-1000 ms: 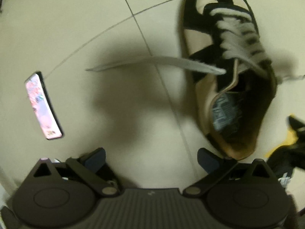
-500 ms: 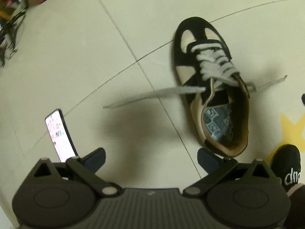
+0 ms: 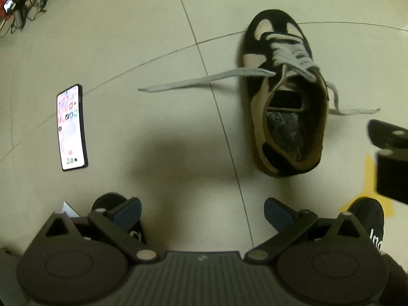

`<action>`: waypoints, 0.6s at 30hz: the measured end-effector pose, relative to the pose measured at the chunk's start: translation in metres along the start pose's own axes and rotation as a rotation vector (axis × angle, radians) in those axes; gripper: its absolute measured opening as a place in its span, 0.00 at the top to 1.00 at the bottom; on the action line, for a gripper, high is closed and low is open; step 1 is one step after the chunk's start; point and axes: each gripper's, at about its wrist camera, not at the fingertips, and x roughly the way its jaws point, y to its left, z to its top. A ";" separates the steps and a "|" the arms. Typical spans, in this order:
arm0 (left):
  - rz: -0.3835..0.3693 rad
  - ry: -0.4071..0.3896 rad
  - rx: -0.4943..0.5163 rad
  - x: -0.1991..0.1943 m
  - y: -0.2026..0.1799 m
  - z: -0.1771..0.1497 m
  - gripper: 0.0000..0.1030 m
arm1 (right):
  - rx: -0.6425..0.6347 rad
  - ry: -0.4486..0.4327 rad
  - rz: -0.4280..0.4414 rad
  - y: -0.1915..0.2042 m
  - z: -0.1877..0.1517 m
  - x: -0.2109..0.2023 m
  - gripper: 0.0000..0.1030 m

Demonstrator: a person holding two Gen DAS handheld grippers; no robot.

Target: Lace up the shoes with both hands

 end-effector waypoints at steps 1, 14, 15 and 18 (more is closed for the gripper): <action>-0.005 -0.010 -0.019 -0.001 0.001 0.000 0.00 | 0.007 -0.001 -0.004 -0.009 0.000 -0.013 0.00; -0.017 -0.107 -0.092 -0.016 -0.007 -0.004 0.00 | 0.132 -0.011 -0.044 -0.072 -0.026 -0.046 0.00; -0.016 -0.105 -0.097 -0.015 -0.007 -0.004 0.00 | 0.140 -0.007 -0.041 -0.076 -0.028 -0.045 0.00; -0.005 -0.103 -0.076 -0.014 -0.010 -0.002 0.00 | 0.158 0.009 -0.031 -0.092 -0.032 -0.038 0.00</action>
